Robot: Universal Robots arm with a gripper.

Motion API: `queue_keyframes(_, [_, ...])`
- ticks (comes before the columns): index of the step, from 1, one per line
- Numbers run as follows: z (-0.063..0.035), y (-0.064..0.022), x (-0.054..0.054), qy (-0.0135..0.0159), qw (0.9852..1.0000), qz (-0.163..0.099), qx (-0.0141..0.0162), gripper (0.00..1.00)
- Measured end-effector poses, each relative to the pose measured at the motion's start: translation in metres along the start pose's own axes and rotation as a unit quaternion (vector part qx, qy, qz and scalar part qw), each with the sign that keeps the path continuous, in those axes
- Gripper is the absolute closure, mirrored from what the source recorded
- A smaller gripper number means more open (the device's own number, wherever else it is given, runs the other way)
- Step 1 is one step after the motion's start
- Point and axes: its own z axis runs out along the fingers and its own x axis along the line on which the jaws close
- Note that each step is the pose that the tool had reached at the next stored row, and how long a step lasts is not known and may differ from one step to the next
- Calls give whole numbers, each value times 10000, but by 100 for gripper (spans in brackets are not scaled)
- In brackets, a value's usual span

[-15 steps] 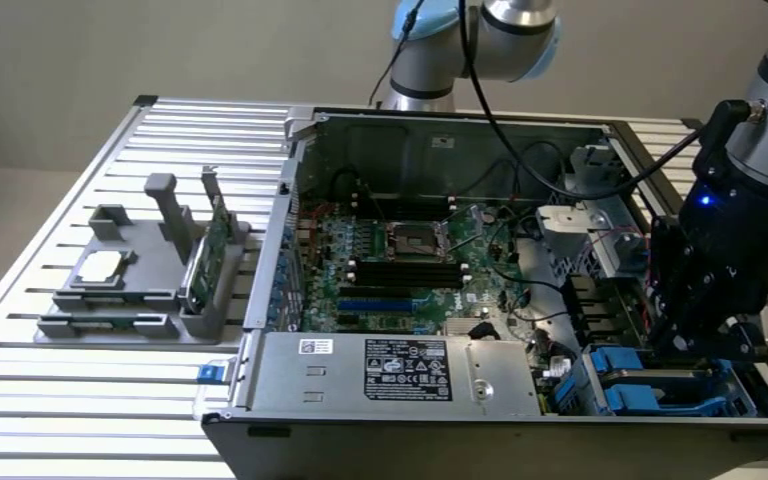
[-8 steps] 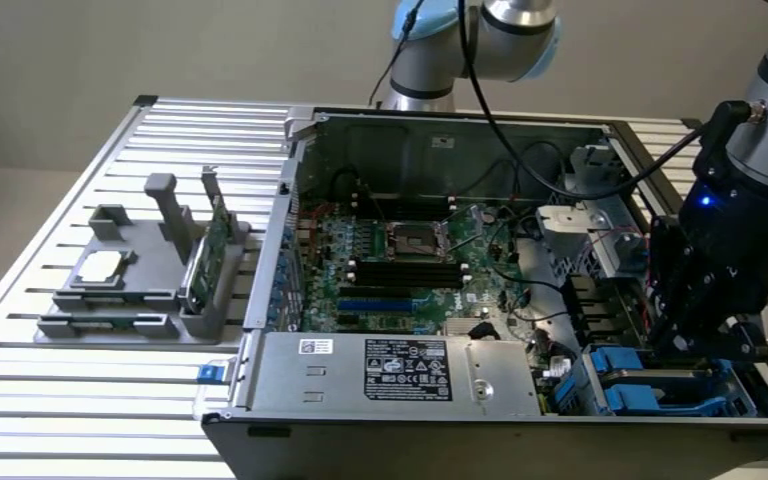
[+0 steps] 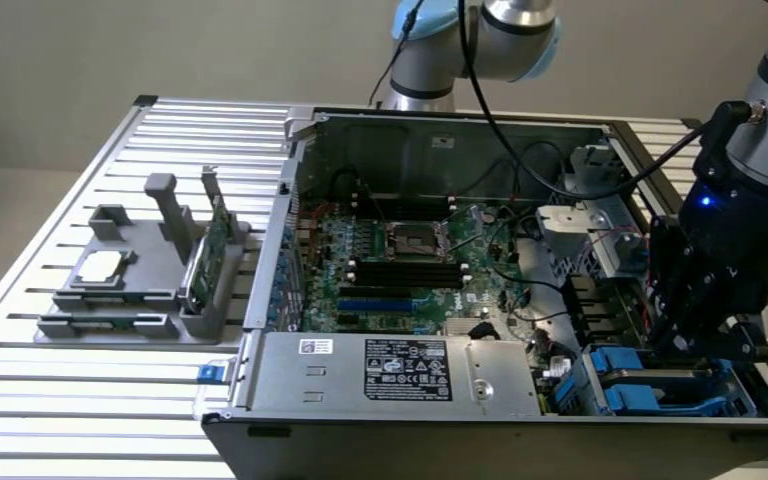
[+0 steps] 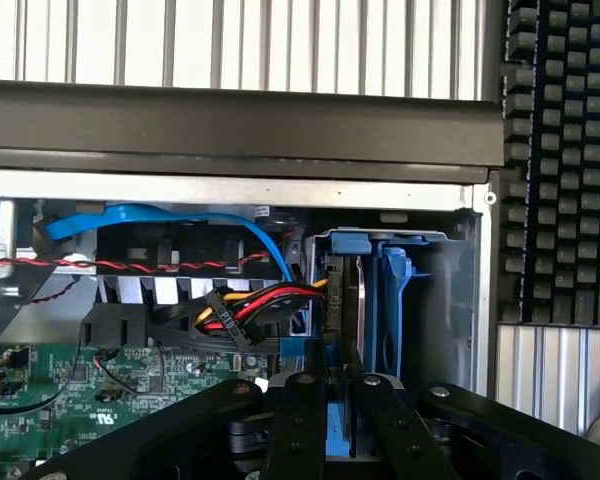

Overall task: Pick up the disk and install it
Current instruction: 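Insert the second disk wire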

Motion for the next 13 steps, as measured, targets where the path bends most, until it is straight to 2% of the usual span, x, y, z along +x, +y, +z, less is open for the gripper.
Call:
queue_keyframes(6, [3,0,0,12,10000,1,-1,84])
queue_keyframes(13, [30,-4,-4,53,10000,6,-3,84])
